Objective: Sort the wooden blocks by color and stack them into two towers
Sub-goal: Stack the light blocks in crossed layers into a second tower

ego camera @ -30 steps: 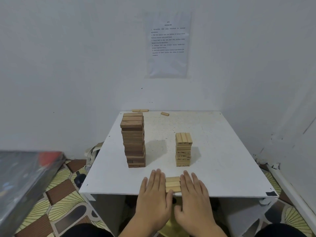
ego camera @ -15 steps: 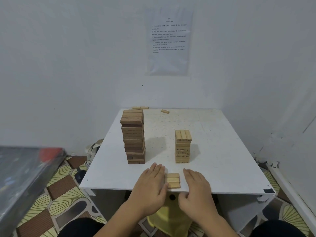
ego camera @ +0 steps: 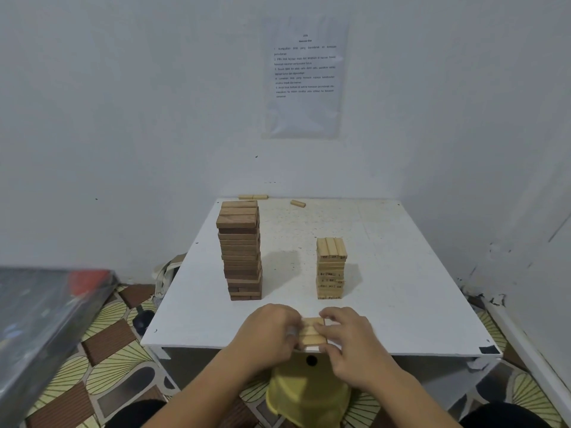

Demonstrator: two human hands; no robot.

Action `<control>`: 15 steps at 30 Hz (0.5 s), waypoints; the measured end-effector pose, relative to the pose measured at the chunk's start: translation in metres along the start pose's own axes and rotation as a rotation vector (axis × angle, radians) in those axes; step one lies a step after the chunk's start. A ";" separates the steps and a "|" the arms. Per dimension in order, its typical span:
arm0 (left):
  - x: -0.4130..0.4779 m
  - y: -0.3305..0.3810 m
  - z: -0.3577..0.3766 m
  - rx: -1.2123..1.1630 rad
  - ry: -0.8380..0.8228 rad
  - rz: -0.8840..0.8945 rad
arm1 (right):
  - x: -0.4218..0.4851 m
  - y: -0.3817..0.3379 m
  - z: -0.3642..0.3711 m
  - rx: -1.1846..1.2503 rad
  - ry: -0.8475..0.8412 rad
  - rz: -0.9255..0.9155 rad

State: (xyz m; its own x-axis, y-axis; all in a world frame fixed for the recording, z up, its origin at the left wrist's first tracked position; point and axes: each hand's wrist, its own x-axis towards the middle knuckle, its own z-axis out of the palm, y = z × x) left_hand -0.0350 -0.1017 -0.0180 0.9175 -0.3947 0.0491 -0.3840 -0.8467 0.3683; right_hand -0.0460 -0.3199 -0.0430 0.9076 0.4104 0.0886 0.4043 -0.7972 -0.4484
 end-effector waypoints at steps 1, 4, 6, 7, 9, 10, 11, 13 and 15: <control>0.000 0.001 0.001 -0.003 0.007 0.004 | 0.001 0.000 0.000 -0.001 0.006 -0.008; 0.001 0.003 0.002 -0.001 -0.010 0.015 | 0.007 0.002 -0.001 0.018 -0.014 -0.033; 0.000 0.005 0.000 -0.013 -0.020 0.018 | 0.006 0.001 -0.005 0.040 -0.031 -0.046; -0.001 0.007 -0.001 -0.025 -0.016 0.028 | 0.005 0.003 -0.006 0.048 -0.021 -0.065; -0.004 0.007 -0.003 -0.061 0.030 0.061 | 0.003 0.007 -0.008 0.081 0.055 -0.123; -0.004 0.007 -0.005 -0.081 0.042 0.063 | 0.002 0.006 -0.012 0.099 0.083 -0.141; -0.005 0.008 -0.007 -0.088 0.043 0.051 | 0.002 0.004 -0.015 0.102 0.085 -0.133; -0.004 0.012 -0.006 -0.068 0.041 0.071 | 0.005 0.006 -0.019 0.029 0.068 -0.176; -0.009 0.018 0.005 -0.106 0.042 0.056 | 0.002 0.006 -0.016 0.004 0.016 -0.180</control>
State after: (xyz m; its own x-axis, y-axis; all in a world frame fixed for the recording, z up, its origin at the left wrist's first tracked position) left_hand -0.0504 -0.1151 -0.0169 0.8994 -0.4229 0.1102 -0.4234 -0.7808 0.4594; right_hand -0.0394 -0.3312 -0.0312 0.8223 0.5392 0.1817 0.5599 -0.7098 -0.4275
